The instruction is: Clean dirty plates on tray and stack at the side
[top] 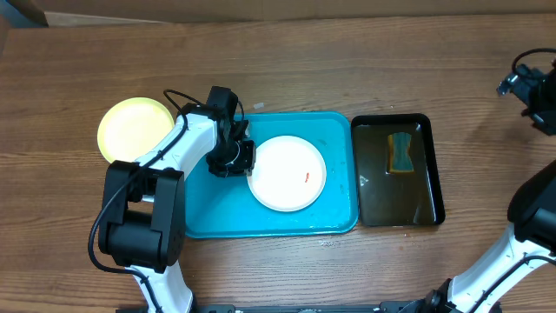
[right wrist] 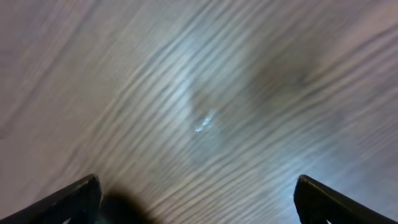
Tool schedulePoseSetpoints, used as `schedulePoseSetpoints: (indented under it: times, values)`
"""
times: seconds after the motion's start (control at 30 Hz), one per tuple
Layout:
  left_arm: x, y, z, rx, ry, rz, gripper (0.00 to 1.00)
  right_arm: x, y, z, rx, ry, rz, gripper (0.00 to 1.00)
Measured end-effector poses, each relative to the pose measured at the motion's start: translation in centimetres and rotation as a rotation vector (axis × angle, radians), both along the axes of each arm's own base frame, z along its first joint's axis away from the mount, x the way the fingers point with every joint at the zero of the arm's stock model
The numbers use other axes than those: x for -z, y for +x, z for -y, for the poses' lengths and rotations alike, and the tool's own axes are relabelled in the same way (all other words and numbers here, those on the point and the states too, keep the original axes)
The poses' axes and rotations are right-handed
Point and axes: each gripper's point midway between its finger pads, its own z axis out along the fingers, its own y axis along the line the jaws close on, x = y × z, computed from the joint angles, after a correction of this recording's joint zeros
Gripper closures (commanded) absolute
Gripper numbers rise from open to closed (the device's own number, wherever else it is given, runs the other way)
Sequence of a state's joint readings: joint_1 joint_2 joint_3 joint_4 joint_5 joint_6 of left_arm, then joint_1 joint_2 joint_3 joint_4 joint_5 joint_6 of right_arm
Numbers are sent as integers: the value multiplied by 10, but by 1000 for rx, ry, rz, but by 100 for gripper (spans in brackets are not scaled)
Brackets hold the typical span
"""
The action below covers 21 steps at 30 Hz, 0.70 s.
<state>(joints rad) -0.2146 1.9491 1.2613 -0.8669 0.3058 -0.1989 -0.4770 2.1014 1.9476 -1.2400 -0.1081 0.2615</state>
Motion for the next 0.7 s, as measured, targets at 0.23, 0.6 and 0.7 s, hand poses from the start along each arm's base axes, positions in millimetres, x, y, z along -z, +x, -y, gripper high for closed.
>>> schedulePoseSetpoints:
  times: [0.23,0.6,0.7]
  values:
    - [0,12,2,-31,-7,42,89,-5,-19,-66,-99,320,-33,21]
    - [0,19,2,-55,-2,62,77,1,-60,-157,-374,214,-357,34]
    - [0,18,1,-55,-1,59,76,3,-62,-174,-428,133,-399,34]
